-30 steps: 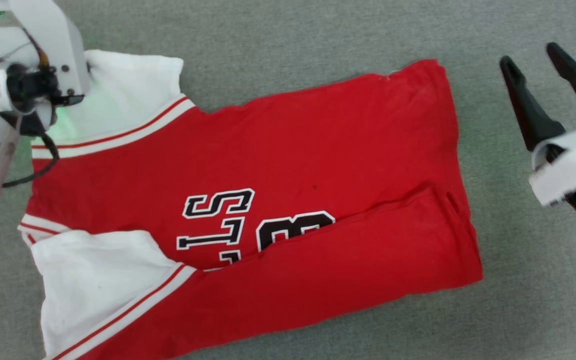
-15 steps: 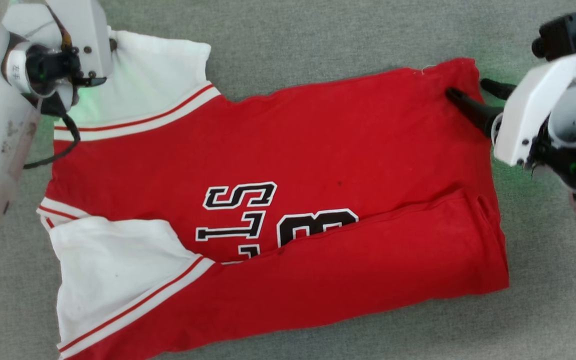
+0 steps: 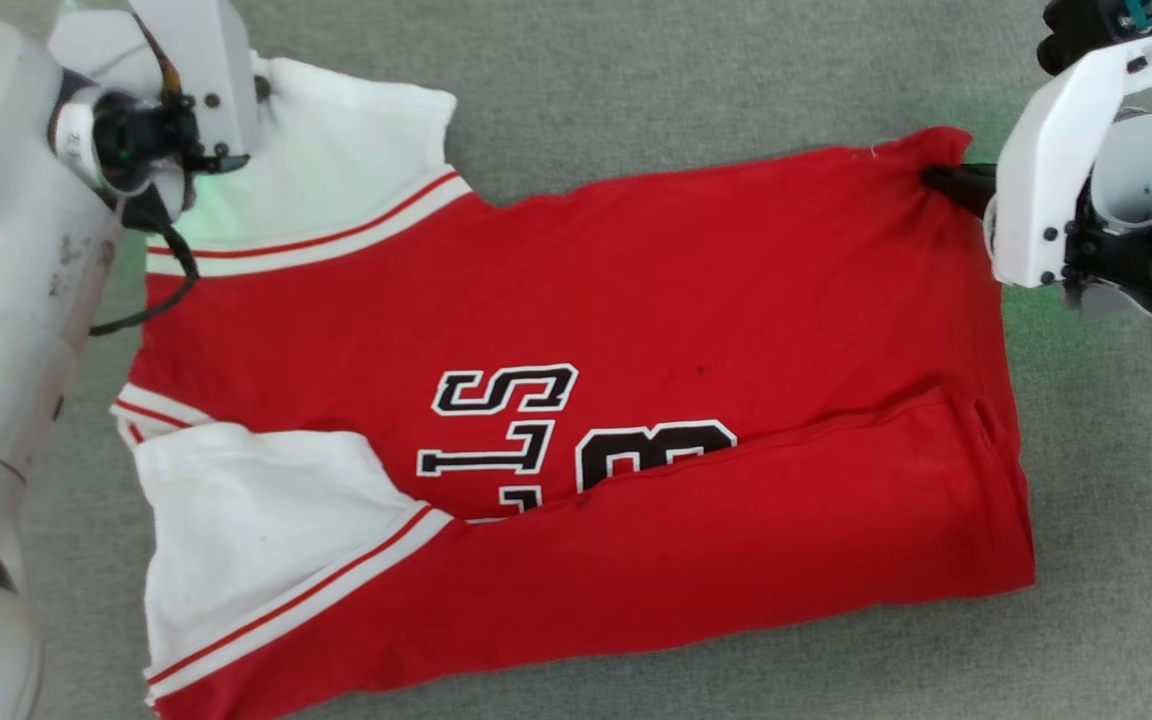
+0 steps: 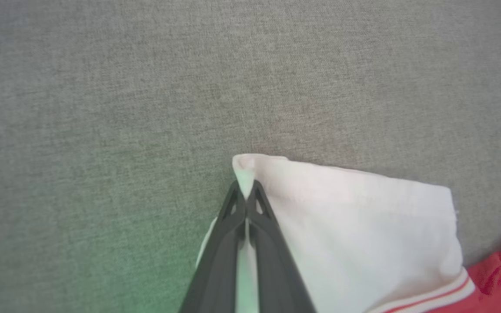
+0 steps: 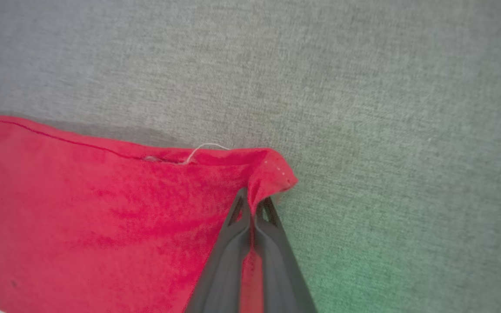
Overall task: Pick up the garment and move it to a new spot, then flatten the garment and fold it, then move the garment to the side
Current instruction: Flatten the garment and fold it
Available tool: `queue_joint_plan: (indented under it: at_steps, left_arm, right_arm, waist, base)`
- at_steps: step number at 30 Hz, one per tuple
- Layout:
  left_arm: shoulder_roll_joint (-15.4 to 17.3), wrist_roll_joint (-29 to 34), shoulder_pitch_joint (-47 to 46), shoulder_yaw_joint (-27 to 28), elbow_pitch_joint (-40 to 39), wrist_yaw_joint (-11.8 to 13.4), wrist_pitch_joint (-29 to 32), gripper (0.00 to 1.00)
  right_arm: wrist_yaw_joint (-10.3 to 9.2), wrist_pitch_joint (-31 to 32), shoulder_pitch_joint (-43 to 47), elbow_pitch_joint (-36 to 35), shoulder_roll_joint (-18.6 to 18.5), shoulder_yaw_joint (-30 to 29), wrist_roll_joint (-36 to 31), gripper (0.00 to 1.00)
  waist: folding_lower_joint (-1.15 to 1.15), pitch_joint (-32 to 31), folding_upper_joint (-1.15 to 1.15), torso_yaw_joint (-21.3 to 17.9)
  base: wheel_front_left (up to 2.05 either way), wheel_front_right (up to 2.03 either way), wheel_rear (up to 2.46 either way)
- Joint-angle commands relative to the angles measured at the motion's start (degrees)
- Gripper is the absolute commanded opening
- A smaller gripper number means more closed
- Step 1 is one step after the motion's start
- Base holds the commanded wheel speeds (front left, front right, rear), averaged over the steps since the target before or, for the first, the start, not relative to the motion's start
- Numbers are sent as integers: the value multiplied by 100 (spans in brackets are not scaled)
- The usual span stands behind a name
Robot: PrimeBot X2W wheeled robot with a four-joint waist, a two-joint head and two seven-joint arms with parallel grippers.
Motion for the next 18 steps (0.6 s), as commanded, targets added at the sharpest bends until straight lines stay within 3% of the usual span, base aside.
queue_joint_plan:
  at_steps: [1, 10, 18]
  left_arm:
    - [-52, -54, 88, 10, 49, -69, -14, 0]
    - [61, -70, 225, -10, -74, -337, -186, 0]
    - [299, -124, 714, -84, -762, -452, -248, 0]
  right_arm:
    - [2, -63, 73, -29, -97, 55, 87, 0]
    - [2, -557, 564, -571, -787, 295, 336, 0]
    - [2, -905, 1410, -1046, -1269, 343, 586, 0]
  waist:
    - [0, -184, 0, 153]
    - [0, -790, 0, 577]
    - [0, -1425, 0, 940]
  base:
    - [0, 0, 0]
    - [0, 0, 0]
    - [0, 0, 0]
